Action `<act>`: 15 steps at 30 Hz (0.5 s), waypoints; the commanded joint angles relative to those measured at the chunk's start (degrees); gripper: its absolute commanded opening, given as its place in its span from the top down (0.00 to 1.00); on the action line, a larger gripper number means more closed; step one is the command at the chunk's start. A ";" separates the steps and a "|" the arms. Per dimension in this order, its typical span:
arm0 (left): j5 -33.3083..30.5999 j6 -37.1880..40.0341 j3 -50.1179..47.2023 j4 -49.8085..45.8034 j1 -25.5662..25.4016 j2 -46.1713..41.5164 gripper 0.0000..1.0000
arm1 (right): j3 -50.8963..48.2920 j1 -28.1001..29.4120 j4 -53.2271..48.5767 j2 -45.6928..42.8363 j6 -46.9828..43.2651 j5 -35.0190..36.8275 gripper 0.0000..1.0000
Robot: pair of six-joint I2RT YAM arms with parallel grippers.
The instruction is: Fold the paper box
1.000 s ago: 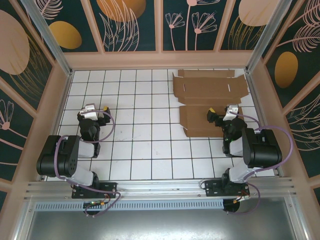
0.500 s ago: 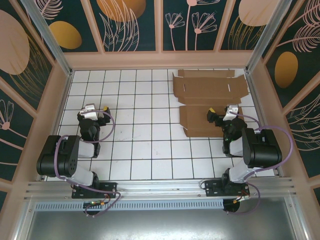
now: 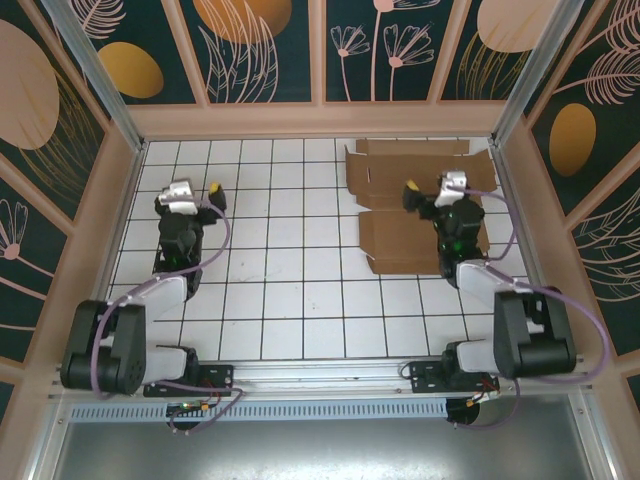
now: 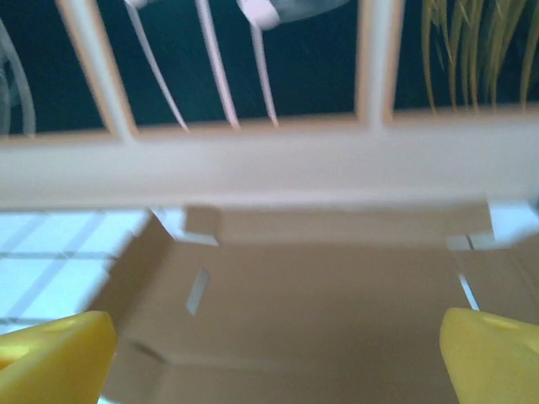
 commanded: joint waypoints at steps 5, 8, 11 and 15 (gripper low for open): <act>8.51 -15.20 21.45 -33.88 -13.77 -6.69 0.01 | 13.03 23.38 -24.69 -12.17 2.59 21.07 0.01; 8.30 -21.38 31.92 -54.83 -18.30 -5.14 0.01 | 22.84 31.34 -41.10 -11.83 6.53 29.03 0.01; 14.56 -26.92 30.29 -59.23 -18.26 -6.83 0.01 | 28.71 30.10 -54.25 -12.11 15.10 14.91 0.01; 19.32 -43.58 14.77 -48.40 -18.12 -11.08 0.01 | 18.49 23.09 -44.87 -16.75 26.75 -0.95 0.01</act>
